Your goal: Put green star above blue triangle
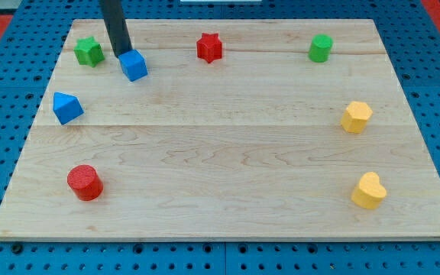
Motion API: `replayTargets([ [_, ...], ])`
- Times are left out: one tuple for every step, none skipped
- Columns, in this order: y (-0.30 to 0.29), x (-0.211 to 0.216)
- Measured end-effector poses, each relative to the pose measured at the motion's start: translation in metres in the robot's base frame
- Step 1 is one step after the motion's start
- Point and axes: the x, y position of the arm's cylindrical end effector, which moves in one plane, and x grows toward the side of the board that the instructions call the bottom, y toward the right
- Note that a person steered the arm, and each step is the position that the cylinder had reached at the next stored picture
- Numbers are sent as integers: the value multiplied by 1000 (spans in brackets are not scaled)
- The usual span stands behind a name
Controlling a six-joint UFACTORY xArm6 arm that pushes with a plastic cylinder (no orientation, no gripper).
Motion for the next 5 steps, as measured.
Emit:
replayTargets([
  [-16, 0],
  [-13, 37],
  [-13, -15],
  [-61, -58],
  [-65, -35],
])
